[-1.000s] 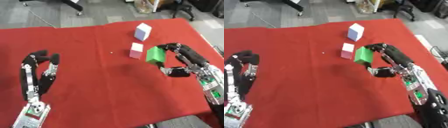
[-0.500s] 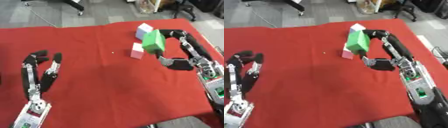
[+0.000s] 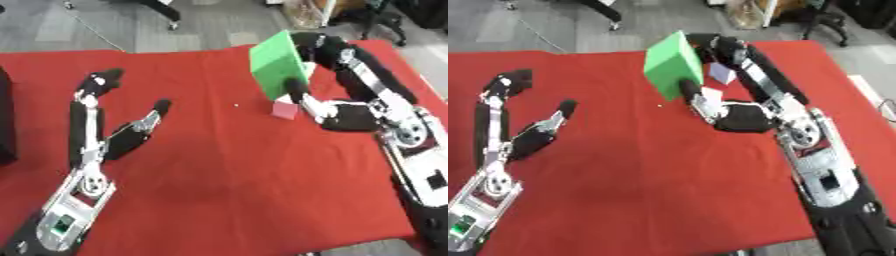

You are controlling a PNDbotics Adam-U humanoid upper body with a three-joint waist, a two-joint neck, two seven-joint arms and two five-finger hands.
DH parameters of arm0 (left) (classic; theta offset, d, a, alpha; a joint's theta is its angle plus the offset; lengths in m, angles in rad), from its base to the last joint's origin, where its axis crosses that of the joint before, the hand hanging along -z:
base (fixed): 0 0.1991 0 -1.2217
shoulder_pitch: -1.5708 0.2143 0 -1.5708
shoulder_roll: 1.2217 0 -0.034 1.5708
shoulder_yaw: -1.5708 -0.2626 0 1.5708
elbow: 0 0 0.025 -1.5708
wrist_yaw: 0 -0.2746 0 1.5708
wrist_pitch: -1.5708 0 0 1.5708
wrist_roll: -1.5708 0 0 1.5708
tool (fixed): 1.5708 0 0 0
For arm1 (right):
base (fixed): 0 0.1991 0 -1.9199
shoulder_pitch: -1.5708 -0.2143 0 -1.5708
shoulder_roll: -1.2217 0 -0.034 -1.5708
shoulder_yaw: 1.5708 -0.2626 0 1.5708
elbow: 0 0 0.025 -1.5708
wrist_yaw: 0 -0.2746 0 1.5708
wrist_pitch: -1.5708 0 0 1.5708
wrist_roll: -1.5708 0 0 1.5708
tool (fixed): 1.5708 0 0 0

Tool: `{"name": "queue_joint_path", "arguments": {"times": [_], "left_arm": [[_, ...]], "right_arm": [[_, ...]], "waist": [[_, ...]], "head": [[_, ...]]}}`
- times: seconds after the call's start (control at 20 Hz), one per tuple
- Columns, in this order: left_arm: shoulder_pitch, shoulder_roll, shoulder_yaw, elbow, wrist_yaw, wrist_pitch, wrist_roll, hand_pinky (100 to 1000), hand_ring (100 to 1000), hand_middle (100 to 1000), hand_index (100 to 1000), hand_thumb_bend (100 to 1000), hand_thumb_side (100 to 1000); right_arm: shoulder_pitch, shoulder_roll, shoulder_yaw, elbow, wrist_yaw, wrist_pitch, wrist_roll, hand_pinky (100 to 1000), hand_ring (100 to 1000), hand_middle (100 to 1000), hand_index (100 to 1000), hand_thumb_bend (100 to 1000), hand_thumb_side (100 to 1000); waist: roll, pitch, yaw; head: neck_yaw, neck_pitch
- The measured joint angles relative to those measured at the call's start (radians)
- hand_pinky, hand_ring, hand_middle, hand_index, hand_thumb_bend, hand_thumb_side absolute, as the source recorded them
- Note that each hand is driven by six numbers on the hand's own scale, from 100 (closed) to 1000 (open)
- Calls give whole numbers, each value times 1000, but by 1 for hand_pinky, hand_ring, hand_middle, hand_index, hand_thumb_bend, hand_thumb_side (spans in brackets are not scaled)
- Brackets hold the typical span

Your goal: Pick up the objects with one hand, pass them to the other hand, and then place them into the box on the other side of the table.

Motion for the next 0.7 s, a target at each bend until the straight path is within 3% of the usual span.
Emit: {"name": "queue_joint_path", "arguments": {"times": [0.1, 0.25, 0.3, 0.5, 0.7], "left_arm": [[-17, 18, -14, -34, -31, 4, -33, 819, 761, 762, 834, 801, 456], [-37, 34, -22, -99, -81, -4, -82, 819, 761, 762, 834, 801, 456], [-37, 35, -22, -118, -99, -2, -99, 825, 777, 784, 854, 867, 411], [-62, 55, -29, -183, -168, -12, -167, 835, 792, 804, 877, 906, 390], [-71, 68, -44, -245, -235, -66, -231, 851, 809, 819, 902, 920, 382]], "right_arm": [[-11, 42, 29, 25, -33, 33, 10, 763, 652, 282, 676, 100, 532], [-22, 77, 57, 46, -82, 82, 29, 763, 652, 282, 676, 100, 532], [-25, 80, 60, 46, -100, 99, 33, 761, 648, 283, 676, 100, 549], [-32, 84, 67, 44, -171, 163, 55, 761, 646, 287, 677, 100, 566], [-42, 89, 76, 28, -237, 229, 70, 761, 645, 287, 677, 100, 568]], "waist": [[0, 0, 0], [0, 0, 0], [0, 0, 0], [0, 0, -1], [0, 0, 0]], "head": [[3, 0], [3, 0], [2, 0], [-3, 0], [-12, 0]]}}
